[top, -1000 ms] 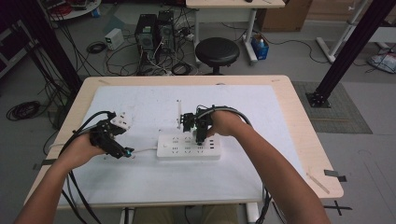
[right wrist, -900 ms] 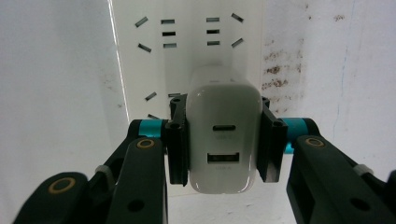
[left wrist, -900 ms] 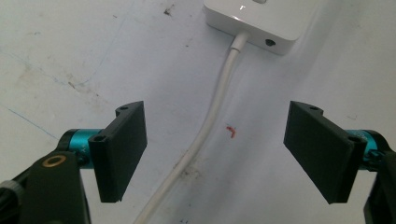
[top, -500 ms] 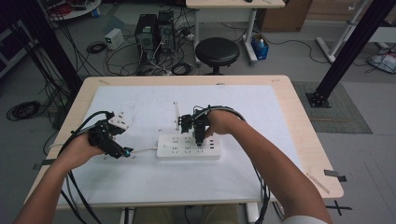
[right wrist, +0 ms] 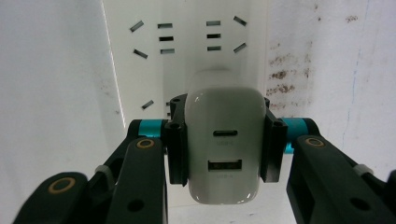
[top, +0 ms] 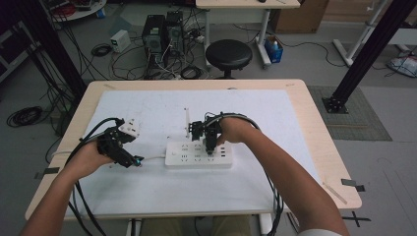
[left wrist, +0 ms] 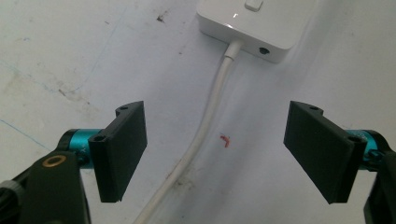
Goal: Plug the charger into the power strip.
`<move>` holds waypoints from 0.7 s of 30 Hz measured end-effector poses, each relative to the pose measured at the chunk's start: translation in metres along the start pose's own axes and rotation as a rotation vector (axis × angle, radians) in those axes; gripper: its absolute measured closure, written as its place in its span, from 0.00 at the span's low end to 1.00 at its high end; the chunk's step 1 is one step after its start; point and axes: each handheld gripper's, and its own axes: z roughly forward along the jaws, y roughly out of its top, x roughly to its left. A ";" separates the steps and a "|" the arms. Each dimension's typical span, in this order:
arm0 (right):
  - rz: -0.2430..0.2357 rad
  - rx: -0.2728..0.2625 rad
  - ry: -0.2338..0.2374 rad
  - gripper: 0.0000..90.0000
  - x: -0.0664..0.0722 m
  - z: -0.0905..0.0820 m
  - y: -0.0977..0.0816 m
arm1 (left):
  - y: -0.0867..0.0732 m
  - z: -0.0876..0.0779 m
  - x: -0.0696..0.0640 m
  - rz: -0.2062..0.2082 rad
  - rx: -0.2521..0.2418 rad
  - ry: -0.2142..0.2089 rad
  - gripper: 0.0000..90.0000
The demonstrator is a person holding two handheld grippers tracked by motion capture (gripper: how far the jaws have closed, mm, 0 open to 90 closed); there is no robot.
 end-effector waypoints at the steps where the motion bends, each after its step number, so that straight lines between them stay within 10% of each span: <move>1: -0.006 -0.011 -0.003 0.69 -0.001 0.000 -0.002 | 0.000 0.000 0.000 0.002 -0.001 -0.002 0.24; 7: 0.062 -0.098 0.035 0.64 -0.004 0.002 -0.014 | -0.004 -0.003 -0.002 -0.015 -0.017 0.000 0.24; 12: 0.155 -0.128 0.102 0.23 -0.008 0.004 -0.024 | -0.012 -0.006 0.003 -0.031 -0.025 0.005 0.24; 16: 0.257 -0.232 0.081 0.20 -0.010 -0.013 -0.030 | -0.013 -0.007 0.004 -0.034 -0.028 0.003 0.24; 21: 0.222 -0.299 0.180 0.09 -0.006 -0.030 -0.033 | -0.013 -0.008 0.003 -0.032 -0.029 0.002 0.24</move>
